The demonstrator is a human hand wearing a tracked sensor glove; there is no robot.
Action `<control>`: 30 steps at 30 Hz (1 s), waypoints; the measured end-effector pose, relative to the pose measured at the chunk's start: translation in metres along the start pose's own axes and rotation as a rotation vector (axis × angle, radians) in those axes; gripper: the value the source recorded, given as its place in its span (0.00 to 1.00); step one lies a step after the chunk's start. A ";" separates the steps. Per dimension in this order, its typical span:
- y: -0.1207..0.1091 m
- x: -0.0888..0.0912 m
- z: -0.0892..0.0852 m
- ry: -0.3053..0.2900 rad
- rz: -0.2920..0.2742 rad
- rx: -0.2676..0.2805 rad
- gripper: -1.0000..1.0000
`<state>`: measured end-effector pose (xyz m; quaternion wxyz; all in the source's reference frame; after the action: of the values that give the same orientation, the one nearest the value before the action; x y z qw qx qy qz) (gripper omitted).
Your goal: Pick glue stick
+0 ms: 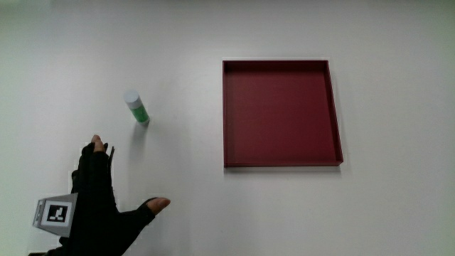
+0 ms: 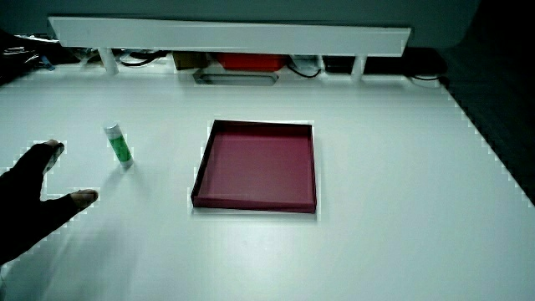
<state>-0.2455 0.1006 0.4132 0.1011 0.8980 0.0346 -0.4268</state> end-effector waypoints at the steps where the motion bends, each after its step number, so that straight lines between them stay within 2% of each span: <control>1: -0.002 0.000 0.003 0.125 0.259 -0.073 0.50; 2: -0.002 -0.003 0.003 0.083 0.275 -0.070 0.50; 3: 0.000 -0.004 0.003 0.081 0.281 -0.067 0.50; 4: 0.002 -0.007 0.004 0.059 0.237 -0.051 0.50; 5: 0.003 -0.007 0.004 0.044 0.259 -0.051 0.50; 6: 0.005 -0.007 0.005 0.050 0.295 -0.052 0.50; 7: 0.007 -0.008 0.005 0.080 0.297 -0.056 0.50; 8: 0.009 -0.007 0.006 0.068 0.321 -0.057 0.50; 9: 0.012 -0.012 0.004 0.028 0.256 -0.032 0.50; 11: 0.016 -0.013 0.006 0.049 0.296 -0.033 0.50; 13: 0.021 -0.017 0.006 0.026 0.316 -0.028 0.50; 14: 0.024 -0.019 0.005 -0.002 0.295 -0.016 0.50; 15: 0.026 -0.021 0.006 0.024 0.309 -0.018 0.50; 16: 0.029 -0.022 0.005 0.002 0.312 -0.019 0.50; 17: 0.032 -0.026 0.004 -0.031 0.289 -0.017 0.50; 19: 0.037 -0.030 0.004 -0.009 0.280 -0.015 0.50; 20: 0.039 -0.030 0.005 -0.030 0.304 -0.017 0.50; 22: 0.044 -0.037 0.005 -0.032 0.291 -0.014 0.50; 23: 0.046 -0.037 0.005 -0.068 0.284 -0.002 0.50; 24: 0.048 -0.037 0.005 -0.059 0.315 -0.006 0.50; 26: 0.054 -0.039 0.005 -0.109 0.345 -0.007 0.50; 27: 0.058 -0.047 0.004 -0.101 0.303 0.000 0.50; 28: 0.060 -0.046 0.005 -0.115 0.355 -0.010 0.50; 30: 0.066 -0.052 0.004 -0.174 0.339 -0.002 0.50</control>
<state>-0.2713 0.0362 0.4612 0.1752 0.8506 -0.1257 -0.4796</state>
